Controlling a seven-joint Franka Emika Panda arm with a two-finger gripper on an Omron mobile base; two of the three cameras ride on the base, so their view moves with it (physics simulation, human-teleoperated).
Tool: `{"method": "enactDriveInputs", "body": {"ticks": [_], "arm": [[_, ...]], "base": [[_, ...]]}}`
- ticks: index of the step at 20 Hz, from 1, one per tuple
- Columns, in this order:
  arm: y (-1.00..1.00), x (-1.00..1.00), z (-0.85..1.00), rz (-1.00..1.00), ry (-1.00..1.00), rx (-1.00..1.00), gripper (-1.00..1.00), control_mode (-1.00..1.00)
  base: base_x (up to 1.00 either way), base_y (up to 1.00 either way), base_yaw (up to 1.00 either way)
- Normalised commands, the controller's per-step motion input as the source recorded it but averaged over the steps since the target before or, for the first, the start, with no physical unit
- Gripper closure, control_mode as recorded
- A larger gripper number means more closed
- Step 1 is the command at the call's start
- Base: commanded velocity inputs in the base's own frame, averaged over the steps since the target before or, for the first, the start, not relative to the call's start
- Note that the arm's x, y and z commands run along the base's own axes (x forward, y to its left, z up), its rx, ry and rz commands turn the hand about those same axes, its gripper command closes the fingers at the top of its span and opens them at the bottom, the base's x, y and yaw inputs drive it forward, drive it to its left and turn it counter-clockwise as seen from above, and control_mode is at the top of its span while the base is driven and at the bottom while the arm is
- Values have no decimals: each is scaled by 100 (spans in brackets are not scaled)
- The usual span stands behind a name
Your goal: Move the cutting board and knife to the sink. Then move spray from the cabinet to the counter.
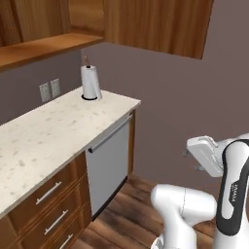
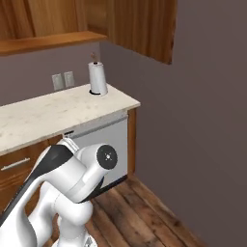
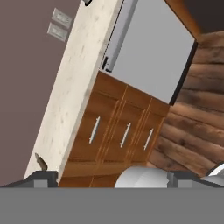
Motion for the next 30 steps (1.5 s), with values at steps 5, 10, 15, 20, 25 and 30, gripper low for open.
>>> {"method": "enactDriveInputs", "body": {"ticks": [5,10,15,20,25,30], "arm": [[0,0,0,0,0,0,-100,100],[0,0,0,0,0,0,-100,100],[0,0,0,0,0,0,-100,100],[0,0,0,0,0,0,-100,100],[0,0,0,0,0,0,-100,100],[0,0,0,0,0,0,-100,100]], "base": [[62,6,41],[12,30,43],[35,30,43],[61,20,41],[41,46,39],[30,41,37]]}}
